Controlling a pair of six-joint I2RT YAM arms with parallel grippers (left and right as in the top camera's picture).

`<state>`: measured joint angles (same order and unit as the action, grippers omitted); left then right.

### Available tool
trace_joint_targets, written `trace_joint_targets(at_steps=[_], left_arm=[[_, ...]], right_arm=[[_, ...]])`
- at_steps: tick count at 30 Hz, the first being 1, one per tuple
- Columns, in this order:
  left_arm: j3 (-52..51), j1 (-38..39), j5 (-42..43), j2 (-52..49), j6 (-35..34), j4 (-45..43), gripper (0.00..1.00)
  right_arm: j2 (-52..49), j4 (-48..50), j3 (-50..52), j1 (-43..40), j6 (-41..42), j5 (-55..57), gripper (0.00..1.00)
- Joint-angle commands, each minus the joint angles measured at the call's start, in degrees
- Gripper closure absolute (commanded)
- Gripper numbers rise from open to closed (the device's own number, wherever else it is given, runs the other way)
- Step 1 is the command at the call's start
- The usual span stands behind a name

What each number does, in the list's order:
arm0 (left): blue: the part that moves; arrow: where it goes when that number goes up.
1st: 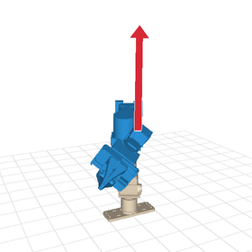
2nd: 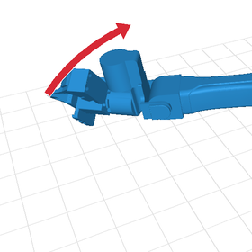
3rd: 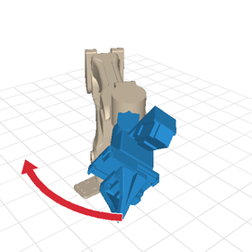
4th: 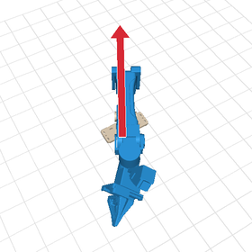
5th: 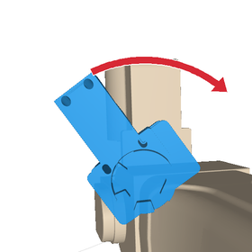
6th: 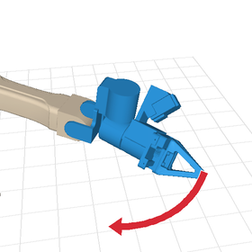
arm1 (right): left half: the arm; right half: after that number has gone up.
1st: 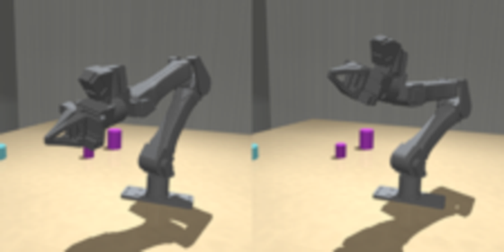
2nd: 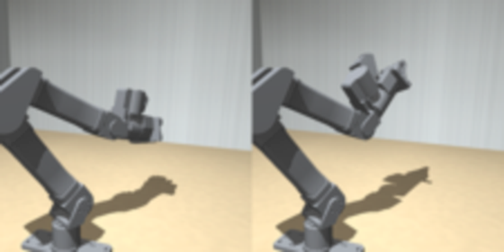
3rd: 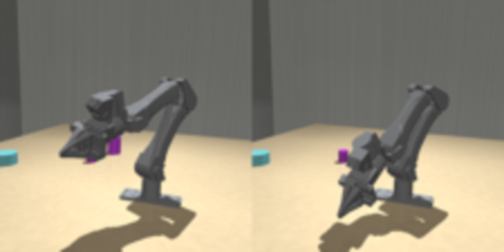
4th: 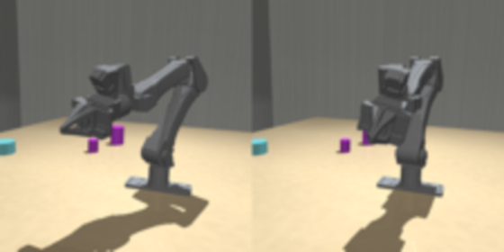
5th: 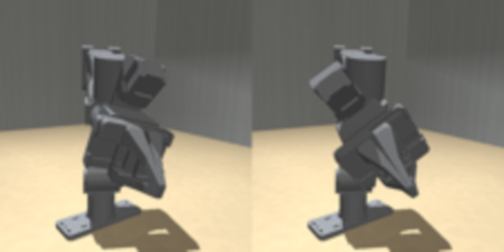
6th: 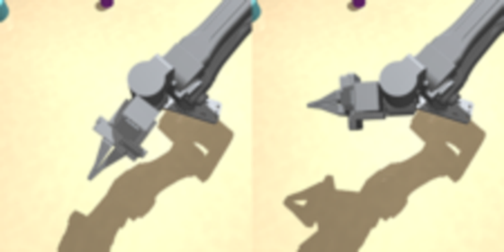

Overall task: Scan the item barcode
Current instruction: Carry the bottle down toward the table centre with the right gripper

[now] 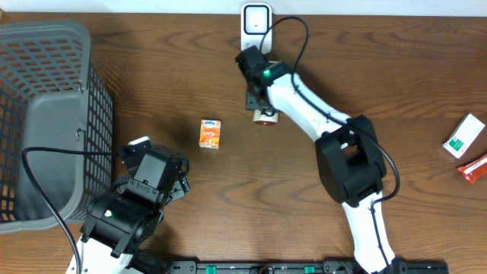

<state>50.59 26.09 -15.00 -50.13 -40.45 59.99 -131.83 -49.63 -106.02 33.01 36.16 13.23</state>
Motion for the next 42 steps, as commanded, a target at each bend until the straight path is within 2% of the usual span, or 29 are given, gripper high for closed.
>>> trace_joint_targets(at_steps=[1, 9, 19, 27, 33, 38, 40, 42], left_arm=[[-0.1, 0.1, -1.1, 0.0, 0.3, 0.2, 0.23], [-0.1, 0.1, -1.1, 0.0, 0.3, 0.2, 0.23], [-0.1, 0.1, -1.1, 0.0, 0.3, 0.2, 0.23], [-0.1, 0.1, -1.1, 0.0, 0.3, 0.2, 0.23], [-0.1, 0.1, -1.1, 0.0, 0.3, 0.2, 0.23], [-0.1, 0.1, -1.1, 0.0, 0.3, 0.2, 0.23], [-0.1, 0.1, -1.1, 0.0, 0.3, 0.2, 0.23], [-0.1, 0.1, -1.1, 0.0, 0.3, 0.2, 0.23]], right_arm=[[1.4, 0.0, 1.0, 3.8, -1.3, 2.3, 0.48], [2.6, -3.7, 1.0, 11.2, -1.2, 8.7, 0.48], [5.0, -9.5, 1.0, 11.8, -0.9, 9.2, 0.50], [15.5, -11.5, 1.0, 12.1, -3.3, 9.7, 0.50], [25.4, -17.7, 1.7, 12.1, -2.7, 13.6, 0.54], [35.5, -17.3, 9.6, 12.1, -0.6, 17.5, 0.55], [40.0, -13.9, 15.8, 12.1, 0.1, 17.5, 0.55], [44.8, -6.4, 24.3, 12.1, 0.0, 17.1, 0.55]])
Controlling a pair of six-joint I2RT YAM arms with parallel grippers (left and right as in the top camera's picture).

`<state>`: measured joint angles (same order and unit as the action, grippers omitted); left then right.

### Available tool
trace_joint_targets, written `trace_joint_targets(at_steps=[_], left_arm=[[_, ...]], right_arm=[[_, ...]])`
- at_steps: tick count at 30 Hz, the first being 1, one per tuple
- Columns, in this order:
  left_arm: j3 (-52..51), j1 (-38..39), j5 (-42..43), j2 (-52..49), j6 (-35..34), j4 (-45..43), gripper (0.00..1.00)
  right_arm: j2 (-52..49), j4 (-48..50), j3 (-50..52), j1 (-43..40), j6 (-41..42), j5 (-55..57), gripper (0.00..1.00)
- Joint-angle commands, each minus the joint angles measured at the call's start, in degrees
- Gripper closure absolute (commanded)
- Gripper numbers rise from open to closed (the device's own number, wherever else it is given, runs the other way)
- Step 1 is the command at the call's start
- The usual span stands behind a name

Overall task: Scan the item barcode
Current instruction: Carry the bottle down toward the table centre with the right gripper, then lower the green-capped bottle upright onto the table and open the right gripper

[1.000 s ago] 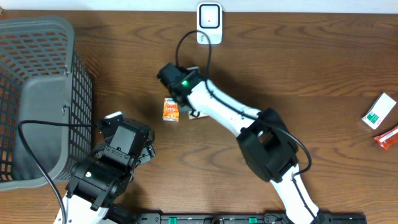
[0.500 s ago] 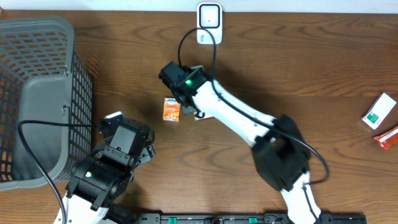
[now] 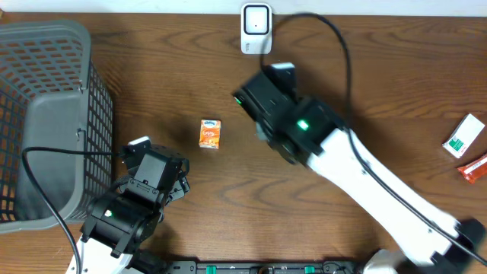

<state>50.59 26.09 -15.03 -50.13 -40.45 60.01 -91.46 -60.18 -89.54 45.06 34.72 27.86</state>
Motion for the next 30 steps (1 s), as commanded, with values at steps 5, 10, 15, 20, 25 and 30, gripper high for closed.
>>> trace_joint_targets(at_steps=[5, 10, 15, 20, 25, 30], left_arm=[[-0.1, 0.1, -1.1, 0.0, 0.3, 0.2, 0.23], [-0.1, 0.1, -1.1, 0.0, 0.3, 0.2, 0.23], [-0.1, 0.1, -1.1, 0.0, 0.3, 0.2, 0.23], [-0.1, 0.1, -1.1, 0.0, 0.3, 0.2, 0.23], [-0.1, 0.1, -1.1, 0.0, 0.3, 0.2, 0.23], [-0.1, 0.1, -1.1, 0.0, 0.3, 0.2, 0.23]], right_arm=[[11.7, 29.8, 29.2, 0.0, -1.7, -1.1, 0.58], [11.0, 51.3, 42.5, 0.0, -6.2, -1.2, 0.55], [8.0, 63.0, 46.8, -0.7, -8.7, -0.9, 0.51], [2.3, 66.6, 46.9, -1.8, -9.2, -0.7, 0.54], [-4.4, 71.1, 46.9, -2.8, -9.3, -0.7, 0.51], [-7.5, 74.6, 46.9, -3.3, -9.3, -0.7, 0.51]])
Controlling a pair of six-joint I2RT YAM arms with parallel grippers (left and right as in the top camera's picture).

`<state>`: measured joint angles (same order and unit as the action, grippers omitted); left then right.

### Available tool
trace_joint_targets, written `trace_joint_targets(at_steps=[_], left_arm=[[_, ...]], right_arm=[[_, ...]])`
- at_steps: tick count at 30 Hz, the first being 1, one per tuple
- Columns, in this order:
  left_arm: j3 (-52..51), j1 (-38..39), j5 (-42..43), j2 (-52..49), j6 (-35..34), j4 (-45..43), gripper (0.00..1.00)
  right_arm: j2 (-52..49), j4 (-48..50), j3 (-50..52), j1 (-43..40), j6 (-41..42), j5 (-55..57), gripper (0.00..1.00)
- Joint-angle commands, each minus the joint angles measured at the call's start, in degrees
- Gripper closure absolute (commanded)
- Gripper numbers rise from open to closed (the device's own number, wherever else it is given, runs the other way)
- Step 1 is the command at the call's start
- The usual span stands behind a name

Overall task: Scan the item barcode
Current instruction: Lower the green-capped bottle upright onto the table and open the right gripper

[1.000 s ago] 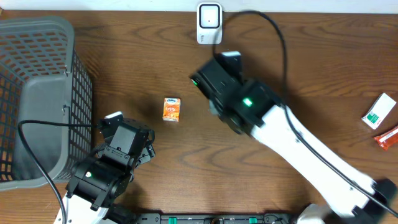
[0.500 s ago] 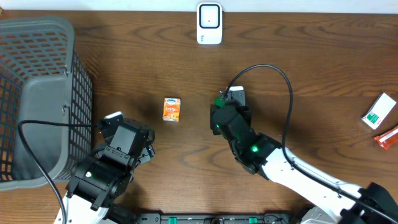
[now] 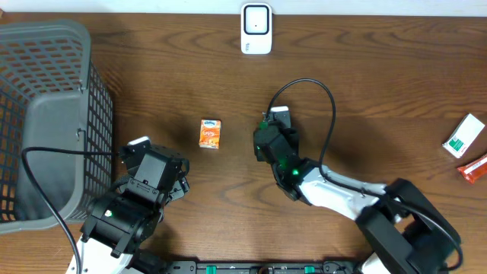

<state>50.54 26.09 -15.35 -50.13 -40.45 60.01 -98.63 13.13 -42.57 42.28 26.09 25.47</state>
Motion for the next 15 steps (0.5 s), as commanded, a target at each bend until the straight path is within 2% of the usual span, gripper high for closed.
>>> trace_joint_targets(at_steps=[1, 10, 15], left_arm=[[0.0, 0.1, -0.8, 0.0, 0.3, 0.2, 0.23], [0.0, 0.1, -0.8, 0.0, 0.3, 0.2, 0.23], [0.0, 0.1, -0.8, 0.0, 0.3, 0.2, 0.23]], right_arm=[[-0.5, 1.7, -0.1, -0.5, -0.7, 1.7, 0.50], [-0.5, 10.5, -0.1, -1.3, -1.1, 1.7, 0.45], [-1.0, 11.1, -0.1, -1.4, -3.7, 1.7, 0.44]])
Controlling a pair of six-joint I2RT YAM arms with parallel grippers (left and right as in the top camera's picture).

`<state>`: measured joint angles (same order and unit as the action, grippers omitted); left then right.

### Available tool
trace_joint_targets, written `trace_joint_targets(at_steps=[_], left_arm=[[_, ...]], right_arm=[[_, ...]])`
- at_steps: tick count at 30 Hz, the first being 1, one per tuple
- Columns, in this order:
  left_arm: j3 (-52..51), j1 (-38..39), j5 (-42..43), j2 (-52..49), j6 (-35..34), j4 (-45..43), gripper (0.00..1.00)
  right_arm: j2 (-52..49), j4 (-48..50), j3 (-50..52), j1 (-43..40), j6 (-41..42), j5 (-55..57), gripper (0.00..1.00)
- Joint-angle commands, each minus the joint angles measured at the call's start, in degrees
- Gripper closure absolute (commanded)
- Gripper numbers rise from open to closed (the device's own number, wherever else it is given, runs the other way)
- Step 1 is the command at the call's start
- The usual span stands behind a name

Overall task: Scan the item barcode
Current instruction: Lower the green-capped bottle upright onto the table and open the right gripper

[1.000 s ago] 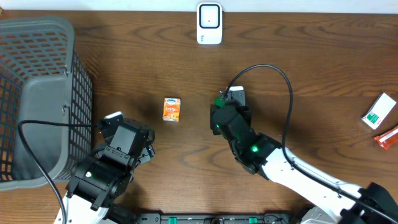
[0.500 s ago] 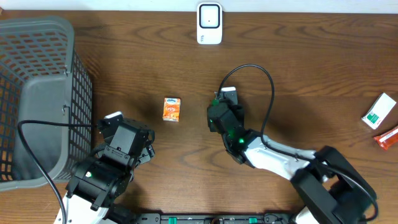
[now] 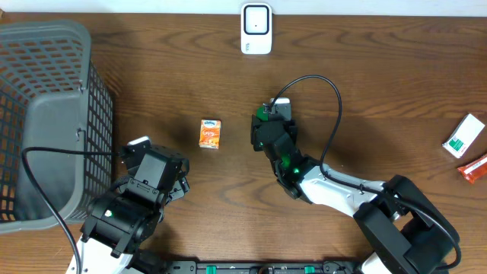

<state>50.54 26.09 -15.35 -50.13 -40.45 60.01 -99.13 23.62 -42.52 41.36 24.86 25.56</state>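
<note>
A small orange carton (image 3: 211,133), the item, lies flat on the wooden table left of centre. The white scanner (image 3: 256,29) stands at the table's far edge. My right gripper (image 3: 257,135) is just right of the carton, apart from it; its wrist body hides the fingers, so I cannot tell their state. My left gripper (image 3: 180,183) rests at the near left, below the carton. It points down and its jaws are not readable.
A grey mesh basket (image 3: 46,114) fills the left side. A white and green box (image 3: 464,135) and a red packet (image 3: 473,167) lie at the right edge. A black cable loops above the right wrist.
My right wrist has shifted slightly further from me and a little left, ending nearer the orange carton. The carton, the scanner and the left arm have not moved.
My right gripper was first at the far side, just below the scanner. Then it was over mid-table, blurred and large in view. Then it stood right of the orange carton, where it still is. The carton and the left arm stayed put throughout.
</note>
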Motion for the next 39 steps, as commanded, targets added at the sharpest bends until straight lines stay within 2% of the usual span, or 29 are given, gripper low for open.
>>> trace_joint_targets(at_steps=[1, 9, 19, 21, 22, 23, 28, 30, 31, 36, 39], left_arm=[[0.0, 0.1, -0.8, 0.0, 0.3, 0.2, 0.23], [0.0, 0.1, -0.8, 0.0, 0.3, 0.2, 0.23], [0.0, 0.1, -0.8, 0.0, 0.3, 0.2, 0.23], [0.0, 0.1, -0.8, 0.0, 0.3, 0.2, 0.23], [0.0, 0.1, -0.8, 0.0, 0.3, 0.2, 0.23], [0.0, 0.1, -0.8, 0.0, 0.3, 0.2, 0.23], [0.0, 0.1, -0.8, 0.0, 0.3, 0.2, 0.23], [0.0, 0.1, -0.8, 0.0, 0.3, 0.2, 0.23], [0.0, 0.1, -0.8, 0.0, 0.3, 0.2, 0.23], [0.0, 0.1, -0.8, 0.0, 0.3, 0.2, 0.23], [0.0, 0.1, -0.8, 0.0, 0.3, 0.2, 0.23]], right_arm=[[-1.0, 1.2, -0.1, -0.5, -3.7, 1.7, 0.42], [-5.2, 11.3, -0.1, -0.6, -13.2, 4.6, 0.41], [-12.4, 15.4, -0.1, -0.5, -13.3, 4.6, 0.41], [-13.3, 15.4, -0.1, -0.2, -13.1, 4.6, 0.34], [-13.5, 15.4, -0.1, 0.0, -13.1, 4.6, 0.21], [-13.6, 15.3, -0.1, 0.1, -13.1, 4.6, 0.18], [-13.7, 15.4, -0.1, 1.6, -13.2, 4.6, 0.18], [-13.7, 15.5, -0.1, 2.3, -13.2, 4.6, 0.10], [-13.7, 15.5, -0.1, 2.6, -13.4, 4.6, 0.01], [-13.6, 16.1, -0.1, 5.0, -18.0, 5.0, 0.01], [-12.8, 16.0, -0.1, 6.9, -18.1, 9.3, 0.01]])
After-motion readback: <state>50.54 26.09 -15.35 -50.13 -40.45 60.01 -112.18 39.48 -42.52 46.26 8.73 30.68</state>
